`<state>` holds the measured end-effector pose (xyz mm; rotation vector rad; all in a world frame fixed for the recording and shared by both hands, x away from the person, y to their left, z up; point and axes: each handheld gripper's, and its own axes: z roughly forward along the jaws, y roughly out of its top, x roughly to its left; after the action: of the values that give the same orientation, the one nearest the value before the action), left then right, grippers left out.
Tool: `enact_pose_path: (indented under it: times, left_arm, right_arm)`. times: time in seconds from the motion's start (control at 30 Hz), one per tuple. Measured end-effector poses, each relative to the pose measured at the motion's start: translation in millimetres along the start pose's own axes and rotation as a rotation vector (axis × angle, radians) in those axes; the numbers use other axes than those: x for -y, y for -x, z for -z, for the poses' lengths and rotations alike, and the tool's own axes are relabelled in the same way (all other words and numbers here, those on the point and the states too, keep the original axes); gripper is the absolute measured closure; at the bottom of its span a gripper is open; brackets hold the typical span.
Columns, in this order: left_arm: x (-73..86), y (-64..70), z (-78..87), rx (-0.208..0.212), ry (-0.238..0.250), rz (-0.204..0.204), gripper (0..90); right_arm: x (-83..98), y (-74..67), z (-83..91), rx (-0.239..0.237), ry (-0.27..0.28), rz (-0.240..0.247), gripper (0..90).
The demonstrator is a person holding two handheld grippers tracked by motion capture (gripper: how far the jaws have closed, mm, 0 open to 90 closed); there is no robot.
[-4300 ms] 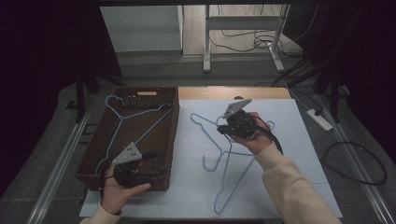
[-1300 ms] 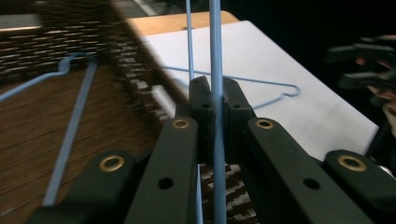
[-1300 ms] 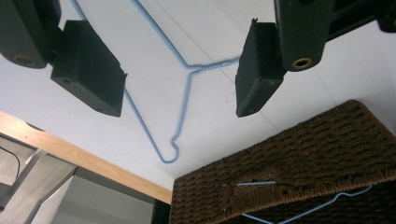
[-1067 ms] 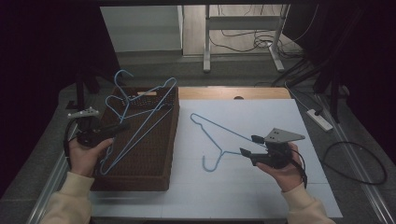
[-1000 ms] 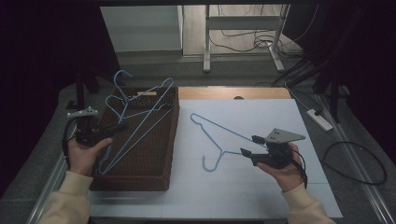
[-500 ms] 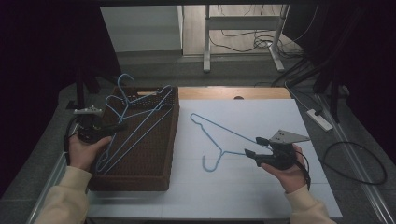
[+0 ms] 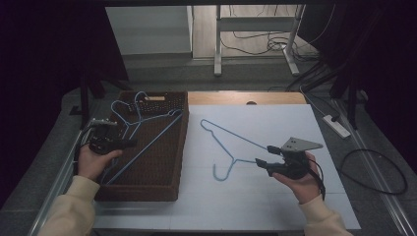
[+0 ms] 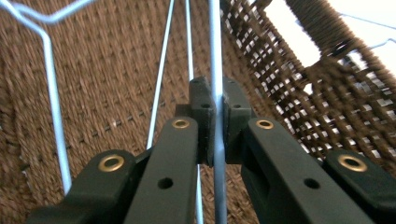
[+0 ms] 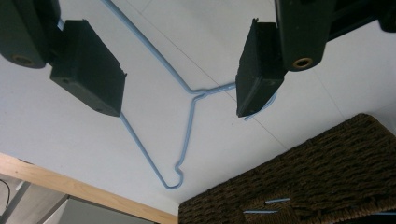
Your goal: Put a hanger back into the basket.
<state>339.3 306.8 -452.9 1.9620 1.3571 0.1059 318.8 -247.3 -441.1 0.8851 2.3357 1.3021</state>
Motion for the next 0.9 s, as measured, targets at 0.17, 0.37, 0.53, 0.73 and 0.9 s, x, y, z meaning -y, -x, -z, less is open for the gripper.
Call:
enact_pose_path:
  times: [0.17, 0.37, 0.53, 0.73, 0.9]
  left_arm:
    - [-1.4, -4.3, -3.4, -0.095, -0.011, 0.023, 84.3]
    - [-2.1, -4.0, -0.3, -0.217, 0.04, 0.018, 47.7]
    - [-5.6, 10.3, 14.6, -0.236, 0.11, -0.05, 36.3]
    - [-11.7, 48.2, 40.5, -0.134, 0.221, -0.146, 32.7]
    - [-5.8, 83.0, 46.5, -0.029, 0.282, -0.191, 31.4]
  right_arm:
    - [1.0, 0.0, -1.6, -0.001, -0.012, -0.001, 33.3]
    - [1.8, 0.1, -2.5, -0.005, -0.018, -0.002, 33.1]
    - [2.4, 0.5, -4.1, -0.007, -0.025, -0.004, 32.7]
    - [3.7, 2.2, -4.9, -0.007, -0.033, -0.007, 32.3]
    - [5.3, 4.1, -4.7, -0.007, -0.036, -0.012, 32.2]
